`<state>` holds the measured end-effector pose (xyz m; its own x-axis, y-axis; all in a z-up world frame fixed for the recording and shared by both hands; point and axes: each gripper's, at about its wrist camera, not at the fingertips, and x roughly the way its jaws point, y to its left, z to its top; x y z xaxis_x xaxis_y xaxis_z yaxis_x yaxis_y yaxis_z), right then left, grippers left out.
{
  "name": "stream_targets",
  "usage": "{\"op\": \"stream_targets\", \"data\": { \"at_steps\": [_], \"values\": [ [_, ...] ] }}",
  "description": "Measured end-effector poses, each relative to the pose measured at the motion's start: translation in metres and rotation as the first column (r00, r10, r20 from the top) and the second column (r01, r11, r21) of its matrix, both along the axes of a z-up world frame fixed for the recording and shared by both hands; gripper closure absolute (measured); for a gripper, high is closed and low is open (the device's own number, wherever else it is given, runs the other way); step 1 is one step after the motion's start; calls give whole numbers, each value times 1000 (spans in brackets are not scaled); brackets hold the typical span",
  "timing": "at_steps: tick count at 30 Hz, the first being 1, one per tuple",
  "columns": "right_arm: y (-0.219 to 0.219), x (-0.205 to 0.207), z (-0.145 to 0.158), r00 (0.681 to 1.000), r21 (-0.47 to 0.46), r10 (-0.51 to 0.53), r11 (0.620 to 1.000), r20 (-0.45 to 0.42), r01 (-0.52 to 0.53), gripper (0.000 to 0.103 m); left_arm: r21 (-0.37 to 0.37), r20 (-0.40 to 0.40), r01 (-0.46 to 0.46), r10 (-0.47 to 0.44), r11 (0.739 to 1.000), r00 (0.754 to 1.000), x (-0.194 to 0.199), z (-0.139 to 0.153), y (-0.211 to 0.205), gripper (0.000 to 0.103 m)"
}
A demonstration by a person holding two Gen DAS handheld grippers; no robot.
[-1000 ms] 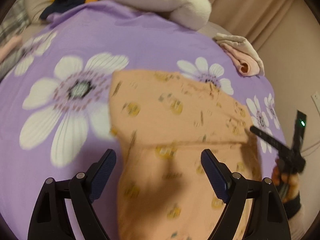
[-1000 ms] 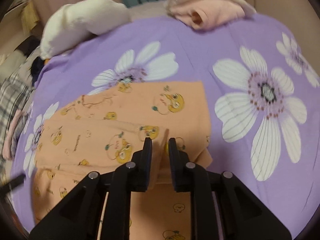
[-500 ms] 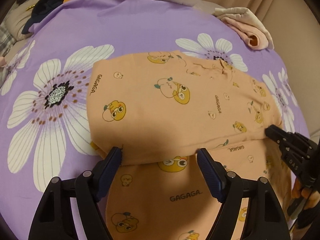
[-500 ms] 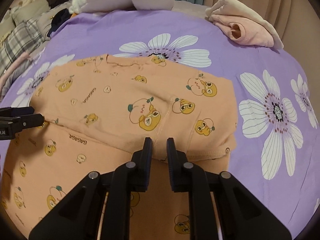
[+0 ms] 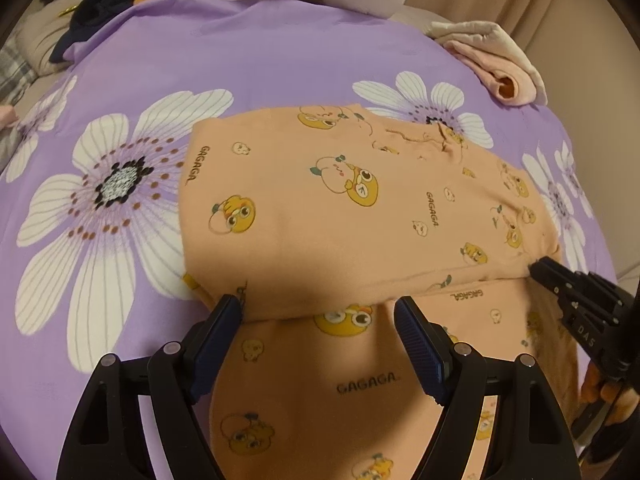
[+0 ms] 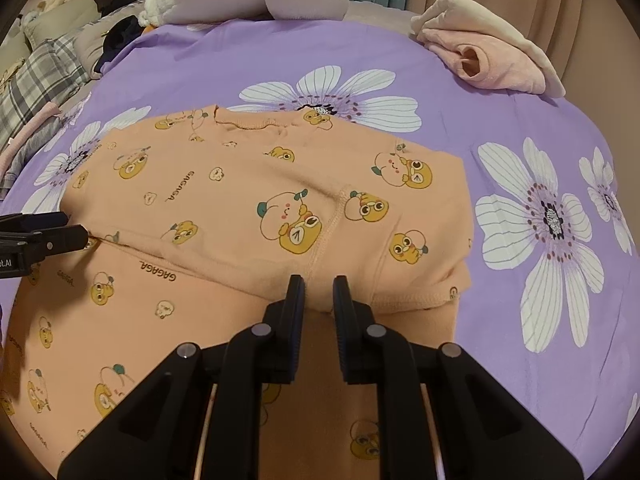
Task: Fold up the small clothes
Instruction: 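Fold the held side edge with the right tool toward the shirt's center, then open the right tool and withdraw it from the folded shirt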
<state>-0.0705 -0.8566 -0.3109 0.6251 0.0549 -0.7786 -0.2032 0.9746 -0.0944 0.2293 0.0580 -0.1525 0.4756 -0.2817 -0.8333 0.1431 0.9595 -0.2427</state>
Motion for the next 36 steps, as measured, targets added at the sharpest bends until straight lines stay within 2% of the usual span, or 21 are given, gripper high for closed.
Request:
{"op": "stream_targets", "data": {
  "at_steps": [4, 6, 9, 14, 17, 20, 28, 32, 36],
  "values": [
    [0, -13, 7, 1000, 4, -6, 1000, 7, 6, 85, -29, -7, -25, 25, 999, 1000, -14, 4, 9, 24],
    [-2, -22, 12, 1000, 12, -6, 1000, 13, 6, 73, -49, -8, -35, 35, 998, 999, -25, 6, 16, 24],
    [-4, -38, 18, 1000, 14, -9, 1000, 29, 9, 61, -70, -18, -51, 50, 996, 999, -41, 6, 26, 23],
    [-8, -63, 27, 998, 8, -20, 1000, 56, 20, 46, -86, -39, -81, 78, 993, 996, -66, 4, 41, 23],
    [-14, -75, 30, 998, 12, -31, 999, 58, 31, 44, -103, -44, -101, 96, 990, 994, -81, 3, 49, 22],
    [-20, -87, 28, 998, 15, -50, 999, 48, 49, 37, -116, -51, -118, 113, 986, 992, -94, 1, 56, 20],
    [-41, -113, 20, 994, 16, -103, 995, 24, 103, 35, -163, -88, -139, 126, 977, 988, -114, -6, 63, 20],
    [-50, -120, 18, 992, 20, -128, 992, 16, 128, 33, -215, -107, -132, 111, 968, 988, -121, -9, 63, 20],
    [-58, -127, 16, 989, 13, -149, 989, 10, 148, 32, -220, -107, -120, 98, 968, 989, -127, -9, 60, 19]
  ]
}}
